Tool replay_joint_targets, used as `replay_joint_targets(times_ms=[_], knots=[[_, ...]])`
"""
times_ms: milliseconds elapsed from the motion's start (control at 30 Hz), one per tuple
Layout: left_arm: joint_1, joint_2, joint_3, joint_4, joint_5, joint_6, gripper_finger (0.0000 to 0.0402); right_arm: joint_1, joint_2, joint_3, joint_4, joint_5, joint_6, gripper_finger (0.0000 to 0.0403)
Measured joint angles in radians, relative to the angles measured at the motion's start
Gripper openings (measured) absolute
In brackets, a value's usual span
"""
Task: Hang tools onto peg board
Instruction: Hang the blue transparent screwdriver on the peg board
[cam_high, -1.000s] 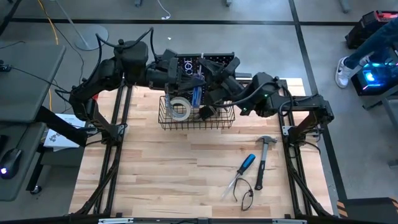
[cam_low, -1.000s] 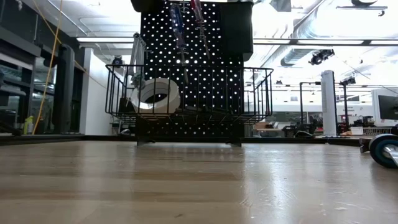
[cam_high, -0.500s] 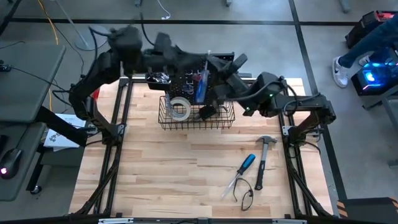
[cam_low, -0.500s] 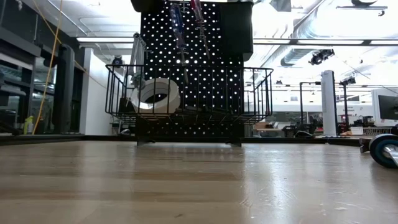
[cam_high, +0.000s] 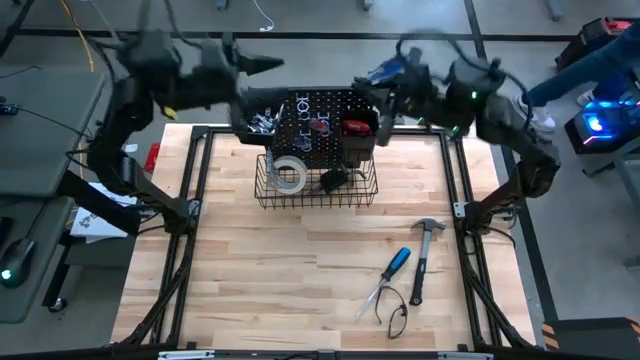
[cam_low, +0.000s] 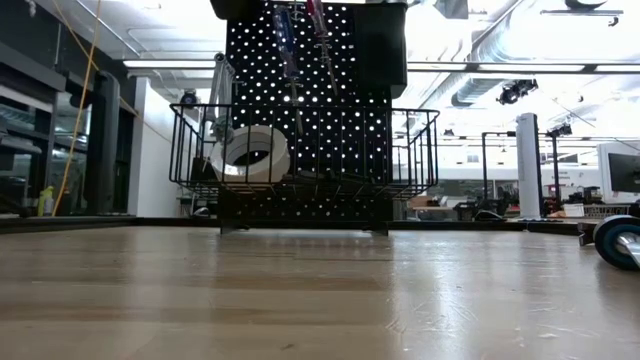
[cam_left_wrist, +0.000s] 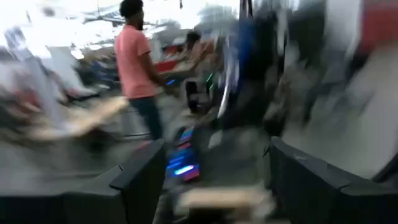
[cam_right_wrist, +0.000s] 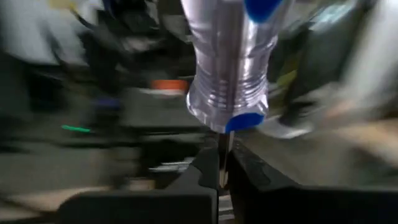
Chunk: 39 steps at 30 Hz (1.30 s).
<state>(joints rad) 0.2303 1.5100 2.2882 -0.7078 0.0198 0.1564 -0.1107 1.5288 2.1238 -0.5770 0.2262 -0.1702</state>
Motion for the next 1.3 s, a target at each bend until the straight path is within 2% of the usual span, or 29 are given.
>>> replay_joint_targets(times_ms=[67,133,200,267,433,567,700,833,933,1067,1300], knots=[[-0.037,0.016,-0.002,-0.02,-0.075,0.203,0.0263,-0.03,0.02,0.047,-0.064,-0.167,0.181,0.0001],[-0.07,0.027,-0.003,-0.016,-0.106,0.334,0.0264,-0.035,0.041,0.069,-0.087,-0.294,0.301,0.0],[-0.097,0.035,-0.002,0.02,-0.108,0.379,0.0264,-0.022,0.059,0.071,-0.097,-0.361,0.369,0.0],[-0.115,0.044,0.0,0.025,-0.089,0.379,0.0264,-0.001,0.082,0.072,-0.125,-0.369,0.402,0.0],[-0.126,0.052,-0.002,0.009,0.075,0.227,0.0264,0.033,0.154,0.07,-0.22,-0.387,0.486,0.0],[-0.125,0.047,0.0,-0.042,0.085,0.156,0.0264,0.05,0.19,0.07,-0.17,-0.396,0.484,0.0],[-0.11,0.051,-0.002,-0.114,0.085,0.023,0.0264,0.055,0.213,0.07,-0.143,-0.391,0.446,0.0],[-0.091,0.053,-0.002,-0.117,0.084,-0.134,0.0264,0.061,0.224,0.071,-0.104,-0.385,0.388,0.0],[-0.086,0.065,-0.001,-0.12,0.123,-0.204,0.0264,0.065,0.234,0.072,-0.095,-0.393,0.347,0.0],[-0.095,0.095,-0.001,-0.156,0.182,-0.261,0.0264,0.066,0.25,0.071,-0.096,-0.429,0.327,0.0],[-0.111,0.131,-0.002,-0.146,0.181,-0.235,0.0262,0.066,0.256,0.071,-0.125,-0.459,0.319,0.0]])
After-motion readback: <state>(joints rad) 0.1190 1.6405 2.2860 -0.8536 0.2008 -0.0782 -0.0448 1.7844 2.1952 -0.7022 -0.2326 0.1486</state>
